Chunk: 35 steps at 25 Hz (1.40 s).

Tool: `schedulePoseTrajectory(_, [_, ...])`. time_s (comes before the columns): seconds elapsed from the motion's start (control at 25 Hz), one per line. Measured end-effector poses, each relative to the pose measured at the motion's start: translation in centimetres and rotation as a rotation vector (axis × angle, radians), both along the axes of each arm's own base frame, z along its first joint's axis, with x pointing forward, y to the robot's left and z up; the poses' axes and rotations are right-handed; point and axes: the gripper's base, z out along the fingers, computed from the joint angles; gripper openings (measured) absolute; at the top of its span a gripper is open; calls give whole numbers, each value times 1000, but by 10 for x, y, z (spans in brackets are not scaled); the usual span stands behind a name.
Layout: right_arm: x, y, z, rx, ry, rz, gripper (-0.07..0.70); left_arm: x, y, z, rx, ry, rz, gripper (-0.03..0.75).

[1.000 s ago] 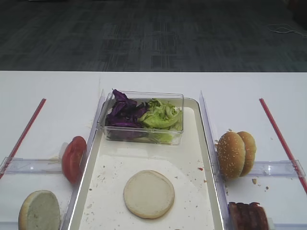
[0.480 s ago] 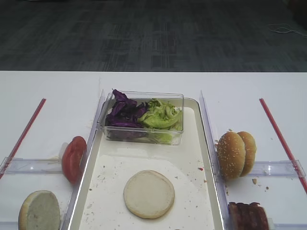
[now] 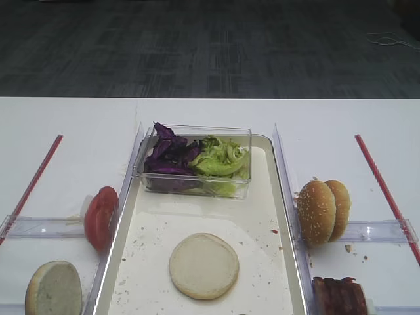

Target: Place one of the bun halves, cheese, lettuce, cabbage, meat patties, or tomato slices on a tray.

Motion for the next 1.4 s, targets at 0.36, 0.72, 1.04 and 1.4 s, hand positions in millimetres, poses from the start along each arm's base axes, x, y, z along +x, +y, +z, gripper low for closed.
schedulePoseTrajectory(0.36, [0, 0, 0, -2, 0, 1, 608, 0, 0, 0, 0, 0, 0, 547])
schedulePoseTrajectory(0.72, [0, 0, 0, -2, 0, 1, 608, 0, 0, 0, 0, 0, 0, 547])
schedulePoseTrajectory(1.04, [0, 0, 0, -3, 0, 2, 608, 0, 0, 0, 0, 0, 0, 547])
schedulePoseTrajectory(1.4, [0, 0, 0, -3, 4, 2, 608, 0, 0, 0, 0, 0, 0, 547])
